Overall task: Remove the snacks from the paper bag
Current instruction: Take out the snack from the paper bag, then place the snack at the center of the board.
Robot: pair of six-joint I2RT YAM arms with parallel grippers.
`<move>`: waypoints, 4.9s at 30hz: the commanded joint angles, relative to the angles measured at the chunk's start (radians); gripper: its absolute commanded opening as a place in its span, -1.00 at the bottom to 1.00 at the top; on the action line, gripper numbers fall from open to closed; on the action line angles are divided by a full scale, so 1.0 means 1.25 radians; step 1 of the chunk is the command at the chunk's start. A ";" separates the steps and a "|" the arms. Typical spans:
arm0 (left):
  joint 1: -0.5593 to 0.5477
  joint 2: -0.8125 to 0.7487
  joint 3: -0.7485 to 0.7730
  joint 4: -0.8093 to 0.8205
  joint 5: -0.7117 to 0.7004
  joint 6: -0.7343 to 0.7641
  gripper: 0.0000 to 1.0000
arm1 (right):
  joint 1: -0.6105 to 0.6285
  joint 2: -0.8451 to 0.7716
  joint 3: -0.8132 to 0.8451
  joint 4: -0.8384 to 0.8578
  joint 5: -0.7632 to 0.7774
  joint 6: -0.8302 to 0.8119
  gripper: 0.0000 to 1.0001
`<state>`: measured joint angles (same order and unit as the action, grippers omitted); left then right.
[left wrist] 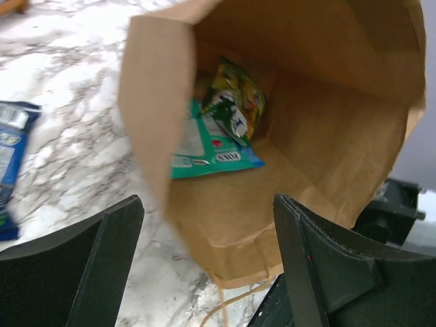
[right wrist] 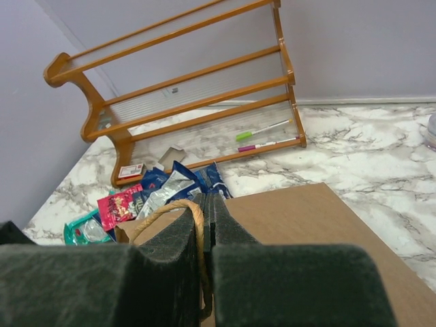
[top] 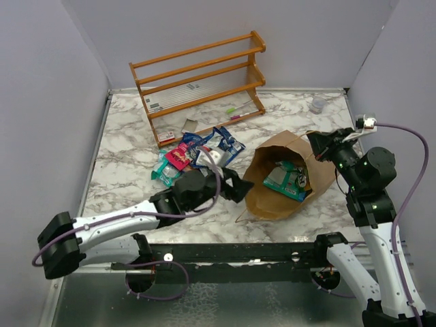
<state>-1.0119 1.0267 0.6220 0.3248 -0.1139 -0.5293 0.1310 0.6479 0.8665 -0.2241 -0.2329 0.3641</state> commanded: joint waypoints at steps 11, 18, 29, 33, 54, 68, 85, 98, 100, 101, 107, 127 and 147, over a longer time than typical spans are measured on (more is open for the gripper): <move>-0.248 0.431 0.299 -0.069 -0.282 0.284 0.24 | 0.001 -0.006 0.021 -0.001 -0.008 -0.005 -0.95; -0.245 0.592 0.399 -0.099 -0.320 0.337 0.10 | 0.001 -0.013 0.031 -0.009 -0.001 -0.012 -0.95; -0.178 0.719 0.495 -0.115 -0.300 0.358 0.29 | 0.001 -0.004 0.026 -0.007 -0.003 -0.015 -0.95; -0.154 0.743 0.531 -0.130 -0.289 0.363 0.65 | 0.001 -0.005 0.019 -0.003 -0.002 -0.016 -0.95; -0.124 0.902 0.683 -0.221 -0.171 0.344 0.33 | 0.001 -0.007 0.011 -0.001 -0.004 -0.012 -0.95; -0.126 0.819 0.645 -0.232 -0.129 0.333 -1.00 | 0.001 -0.009 0.014 -0.006 0.001 -0.015 -0.95; -0.209 0.458 0.397 -0.145 -0.134 0.389 -1.00 | 0.001 -0.009 0.017 -0.006 0.017 -0.022 -0.95; -0.226 0.144 0.223 -0.078 -0.131 0.478 -1.00 | 0.001 -0.011 0.021 -0.007 0.017 -0.022 -0.95; -0.225 0.083 0.200 -0.067 -0.120 0.490 -1.00 | 0.001 -0.012 0.021 -0.008 0.019 -0.023 -0.95; -0.226 0.057 0.192 -0.066 -0.123 0.496 -1.00 | 0.001 -0.013 0.021 -0.008 0.022 -0.023 -0.95; -0.225 -0.062 0.185 -0.102 -0.212 0.520 -1.00 | 0.001 -0.012 0.014 -0.002 0.022 -0.019 -0.95; -0.034 -0.147 0.176 -0.257 -0.597 0.372 -1.00 | 0.001 0.005 0.023 0.011 0.008 -0.011 -0.95; 0.394 0.193 0.300 -0.384 -0.184 0.193 -1.00 | 0.000 0.002 0.010 0.015 0.006 -0.014 -0.95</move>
<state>-0.5449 1.2324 0.9840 -0.2108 -0.4412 -0.2577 0.1310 0.6582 0.8783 -0.2310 -0.2291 0.3511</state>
